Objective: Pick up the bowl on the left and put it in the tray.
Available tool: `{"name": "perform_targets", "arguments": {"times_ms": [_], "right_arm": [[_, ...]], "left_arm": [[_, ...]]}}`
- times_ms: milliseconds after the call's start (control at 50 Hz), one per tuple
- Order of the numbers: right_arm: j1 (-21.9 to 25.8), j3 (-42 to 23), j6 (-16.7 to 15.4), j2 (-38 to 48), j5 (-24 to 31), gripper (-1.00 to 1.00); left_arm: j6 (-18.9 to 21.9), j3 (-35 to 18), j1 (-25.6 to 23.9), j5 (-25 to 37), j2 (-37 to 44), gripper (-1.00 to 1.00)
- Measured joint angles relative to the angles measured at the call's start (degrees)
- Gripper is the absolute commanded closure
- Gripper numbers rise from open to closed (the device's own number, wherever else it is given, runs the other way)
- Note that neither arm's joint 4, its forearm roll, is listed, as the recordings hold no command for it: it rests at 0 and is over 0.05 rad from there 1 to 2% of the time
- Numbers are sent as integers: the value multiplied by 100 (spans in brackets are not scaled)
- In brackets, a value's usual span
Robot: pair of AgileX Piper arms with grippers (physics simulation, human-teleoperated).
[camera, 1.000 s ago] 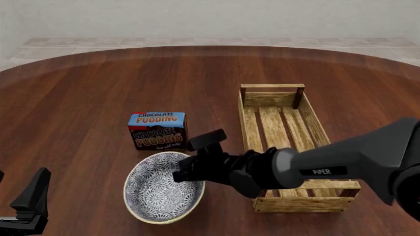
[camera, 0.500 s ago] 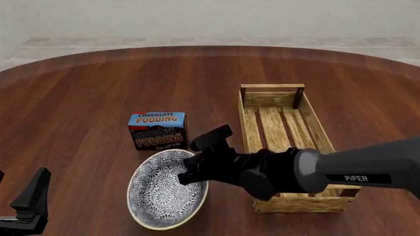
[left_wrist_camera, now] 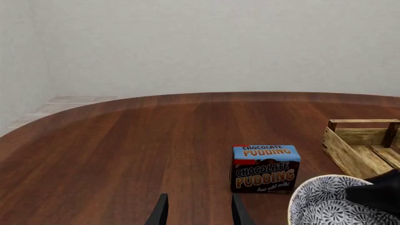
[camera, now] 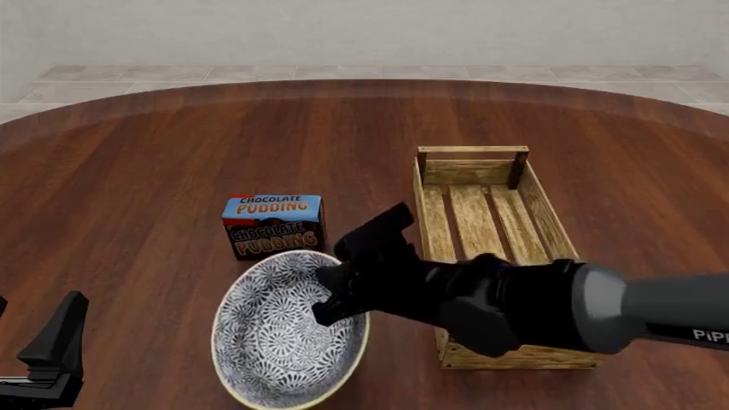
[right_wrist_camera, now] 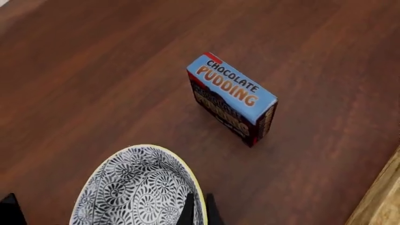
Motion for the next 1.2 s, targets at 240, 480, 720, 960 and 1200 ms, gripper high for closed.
{"name": "perform_targets", "arguments": {"times_ms": [240, 480, 720, 960, 1200], "right_arm": [[137, 85, -21, -396, 139, 100], [178, 115, -38, -694, 277, 100], [167, 102, -5, -1002, 416, 100], [127, 35, 12, -1227, 550, 100], [37, 30, 8, -1436, 634, 100]], "left_arm": [[0, 0, 0, 0, 0, -100], [0, 0, 0, 0, 0, -100], [0, 0, 0, 0, 0, -100], [0, 0, 0, 0, 0, -100], [0, 0, 0, 0, 0, -100]]}}
